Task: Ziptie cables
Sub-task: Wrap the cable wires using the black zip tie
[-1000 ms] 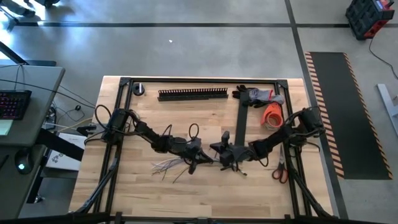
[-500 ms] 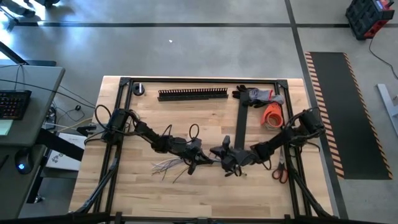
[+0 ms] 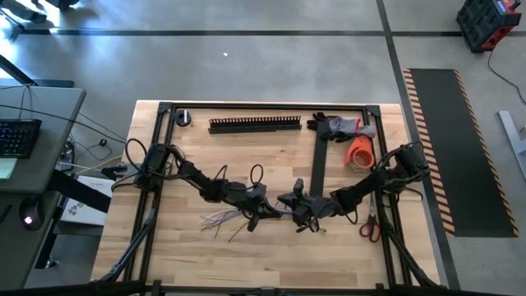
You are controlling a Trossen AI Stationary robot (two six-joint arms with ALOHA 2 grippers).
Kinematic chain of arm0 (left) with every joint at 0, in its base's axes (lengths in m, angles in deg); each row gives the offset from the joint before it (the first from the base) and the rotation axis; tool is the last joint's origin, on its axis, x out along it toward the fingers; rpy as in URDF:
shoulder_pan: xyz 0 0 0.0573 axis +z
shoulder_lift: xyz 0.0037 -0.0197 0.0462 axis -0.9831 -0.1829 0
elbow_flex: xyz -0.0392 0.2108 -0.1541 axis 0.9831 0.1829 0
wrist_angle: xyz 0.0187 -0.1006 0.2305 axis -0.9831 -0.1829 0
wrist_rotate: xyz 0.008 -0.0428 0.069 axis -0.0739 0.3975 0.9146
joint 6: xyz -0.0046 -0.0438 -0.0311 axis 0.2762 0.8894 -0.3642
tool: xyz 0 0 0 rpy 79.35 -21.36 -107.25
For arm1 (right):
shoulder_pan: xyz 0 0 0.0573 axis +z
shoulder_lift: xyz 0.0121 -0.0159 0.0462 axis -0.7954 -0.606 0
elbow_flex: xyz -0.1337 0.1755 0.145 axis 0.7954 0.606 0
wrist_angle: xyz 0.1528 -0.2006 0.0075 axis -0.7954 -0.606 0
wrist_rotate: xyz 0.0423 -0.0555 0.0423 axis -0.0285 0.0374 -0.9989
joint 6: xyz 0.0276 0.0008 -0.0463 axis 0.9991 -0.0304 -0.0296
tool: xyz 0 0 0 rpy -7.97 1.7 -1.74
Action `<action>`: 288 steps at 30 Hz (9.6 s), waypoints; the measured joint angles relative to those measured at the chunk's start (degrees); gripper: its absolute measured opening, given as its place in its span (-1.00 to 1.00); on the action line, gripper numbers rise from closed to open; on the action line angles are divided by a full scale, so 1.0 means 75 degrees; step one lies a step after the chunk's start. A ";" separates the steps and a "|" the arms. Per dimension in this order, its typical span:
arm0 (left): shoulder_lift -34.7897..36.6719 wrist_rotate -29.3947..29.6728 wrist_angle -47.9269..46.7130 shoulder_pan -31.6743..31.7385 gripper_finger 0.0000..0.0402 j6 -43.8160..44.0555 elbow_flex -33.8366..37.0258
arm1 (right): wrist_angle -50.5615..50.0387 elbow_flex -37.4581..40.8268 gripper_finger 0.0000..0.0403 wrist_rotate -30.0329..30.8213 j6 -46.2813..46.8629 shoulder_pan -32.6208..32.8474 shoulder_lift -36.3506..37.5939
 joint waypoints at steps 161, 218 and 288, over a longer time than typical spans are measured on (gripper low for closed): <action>0.0009 -0.0350 0.0070 0.0259 -1.00 0.0529 -0.0011 | -0.0253 -0.0157 -0.63 -0.0102 -0.0671 -0.0113 -0.0003; -0.0003 -0.0831 0.0374 0.0143 -1.00 -0.0020 -0.0003 | 0.0668 0.0112 -1.00 -0.1119 0.0158 -0.0282 0.0000; -0.0012 -0.1207 0.0102 0.0367 -1.00 0.0609 -0.0003 | 0.0019 -0.0528 -1.00 -0.1454 -0.2575 0.0103 0.0003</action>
